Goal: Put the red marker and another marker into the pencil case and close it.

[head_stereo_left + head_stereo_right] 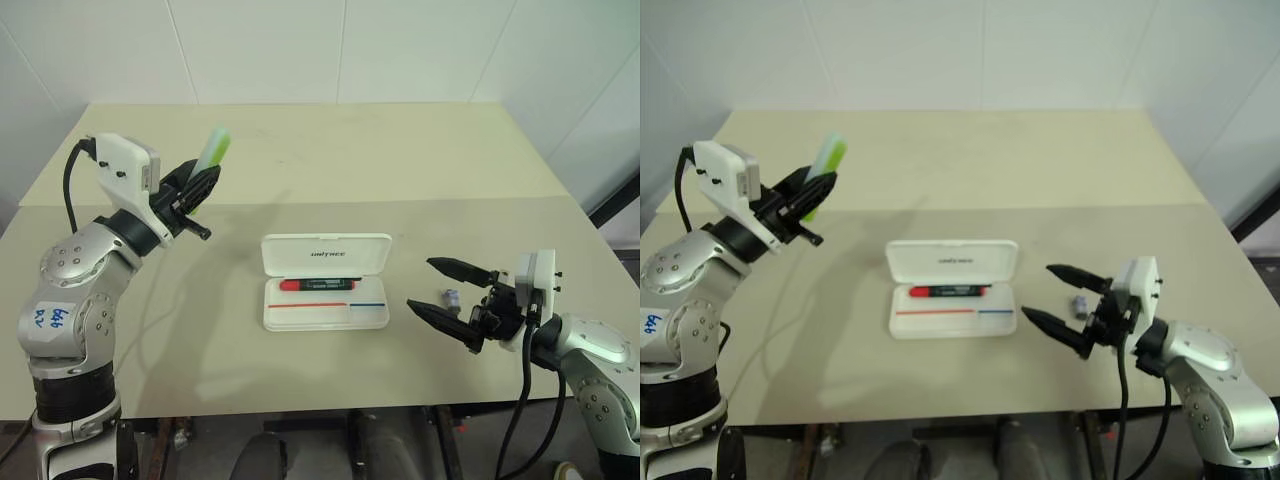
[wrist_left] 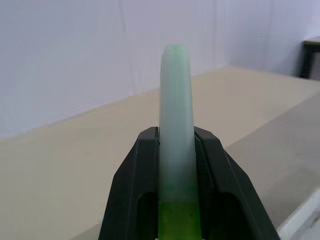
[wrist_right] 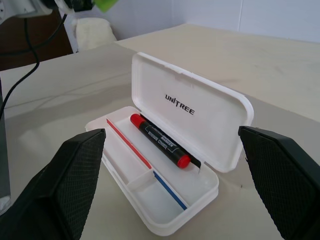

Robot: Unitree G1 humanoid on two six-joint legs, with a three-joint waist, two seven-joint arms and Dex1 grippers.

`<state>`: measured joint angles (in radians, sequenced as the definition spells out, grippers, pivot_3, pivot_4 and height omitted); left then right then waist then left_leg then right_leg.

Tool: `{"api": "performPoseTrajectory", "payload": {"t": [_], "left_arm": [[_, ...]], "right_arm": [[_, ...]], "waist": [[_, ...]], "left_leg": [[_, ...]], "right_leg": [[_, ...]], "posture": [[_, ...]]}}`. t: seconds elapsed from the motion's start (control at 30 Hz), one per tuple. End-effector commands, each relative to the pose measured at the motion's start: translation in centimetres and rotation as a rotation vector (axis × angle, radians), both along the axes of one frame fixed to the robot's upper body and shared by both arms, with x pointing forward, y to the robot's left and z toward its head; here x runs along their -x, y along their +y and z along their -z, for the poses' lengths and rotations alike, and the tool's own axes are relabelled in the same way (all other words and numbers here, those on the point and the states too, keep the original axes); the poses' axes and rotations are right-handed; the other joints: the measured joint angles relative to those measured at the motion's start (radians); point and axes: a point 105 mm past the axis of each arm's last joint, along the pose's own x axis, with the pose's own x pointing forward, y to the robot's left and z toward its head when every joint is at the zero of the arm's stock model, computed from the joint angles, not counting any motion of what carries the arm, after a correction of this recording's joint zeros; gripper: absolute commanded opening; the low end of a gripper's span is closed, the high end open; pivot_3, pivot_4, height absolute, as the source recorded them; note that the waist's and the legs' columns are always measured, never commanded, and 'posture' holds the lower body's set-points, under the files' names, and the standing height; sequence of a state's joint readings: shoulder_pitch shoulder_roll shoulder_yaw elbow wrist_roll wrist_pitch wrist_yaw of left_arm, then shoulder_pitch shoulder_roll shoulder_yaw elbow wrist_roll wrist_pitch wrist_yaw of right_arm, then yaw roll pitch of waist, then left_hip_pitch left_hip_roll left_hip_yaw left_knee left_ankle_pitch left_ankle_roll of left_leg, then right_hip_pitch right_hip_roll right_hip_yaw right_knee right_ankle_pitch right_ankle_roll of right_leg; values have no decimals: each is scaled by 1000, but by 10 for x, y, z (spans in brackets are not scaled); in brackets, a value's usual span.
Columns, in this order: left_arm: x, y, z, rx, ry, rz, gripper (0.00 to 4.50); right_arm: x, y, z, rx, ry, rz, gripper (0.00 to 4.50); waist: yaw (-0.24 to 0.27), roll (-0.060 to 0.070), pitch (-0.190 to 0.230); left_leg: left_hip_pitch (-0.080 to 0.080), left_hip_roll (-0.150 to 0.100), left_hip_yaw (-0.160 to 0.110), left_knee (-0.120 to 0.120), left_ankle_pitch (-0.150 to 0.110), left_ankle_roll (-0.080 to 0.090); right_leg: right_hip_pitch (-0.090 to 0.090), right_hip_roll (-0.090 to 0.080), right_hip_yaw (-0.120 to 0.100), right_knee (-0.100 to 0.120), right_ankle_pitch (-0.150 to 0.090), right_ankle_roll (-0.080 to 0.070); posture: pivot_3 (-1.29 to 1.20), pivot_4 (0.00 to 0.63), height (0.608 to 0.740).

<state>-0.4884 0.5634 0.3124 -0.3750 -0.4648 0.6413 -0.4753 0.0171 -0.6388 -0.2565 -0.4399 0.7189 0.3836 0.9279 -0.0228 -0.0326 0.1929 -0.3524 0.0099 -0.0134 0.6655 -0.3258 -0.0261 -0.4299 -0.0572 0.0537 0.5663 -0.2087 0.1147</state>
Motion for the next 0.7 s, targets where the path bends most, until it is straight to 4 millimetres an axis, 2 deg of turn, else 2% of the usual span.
{"api": "performPoseTrajectory", "payload": {"t": [0.03,0.1,0.27,0.4,0.5,0.53,0.7], "left_arm": [[11,-18,-8,-82,-55,143,526],[14,-24,-5,-92,-53,208,526],[31,-58,8,-163,-15,457,526],[34,-63,16,-211,-10,512,526],[39,-69,36,-302,27,596,526],[40,-70,42,-327,42,621,526],[42,-73,62,-415,79,710,526]], "right_arm": [[15,1,-12,13,-56,-39,4500],[21,-2,-7,49,-41,-51,4500],[33,-20,-1,101,-15,-11,4500],[34,-25,-1,103,-18,29,4500],[38,-24,2,104,-11,32,4500],[40,-24,3,105,-8,32,4500],[49,-29,15,152,34,37,4500]], "waist": [[-1,0,0],[-1,0,0],[-2,0,0],[-5,0,0],[-5,0,0],[-5,0,0],[-4,0,0]], "left_leg": [[0,0,0,-1,0,0],[0,0,0,-1,0,0],[0,0,1,0,0,0],[0,0,3,1,0,0],[0,1,5,1,0,0],[0,1,5,1,0,0],[0,1,6,1,0,0]], "right_leg": [[0,0,0,0,0,0],[0,0,0,0,-1,1],[0,0,0,0,-3,-4],[1,0,2,-1,-5,-6],[2,1,4,0,-7,-7],[2,2,4,0,-10,-13],[1,2,5,0,-10,-12]], "posture": [[0,150,740],[0,150,740],[0,150,740],[0,150,740],[0,150,740],[0,150,740],[0,150,740]]}}
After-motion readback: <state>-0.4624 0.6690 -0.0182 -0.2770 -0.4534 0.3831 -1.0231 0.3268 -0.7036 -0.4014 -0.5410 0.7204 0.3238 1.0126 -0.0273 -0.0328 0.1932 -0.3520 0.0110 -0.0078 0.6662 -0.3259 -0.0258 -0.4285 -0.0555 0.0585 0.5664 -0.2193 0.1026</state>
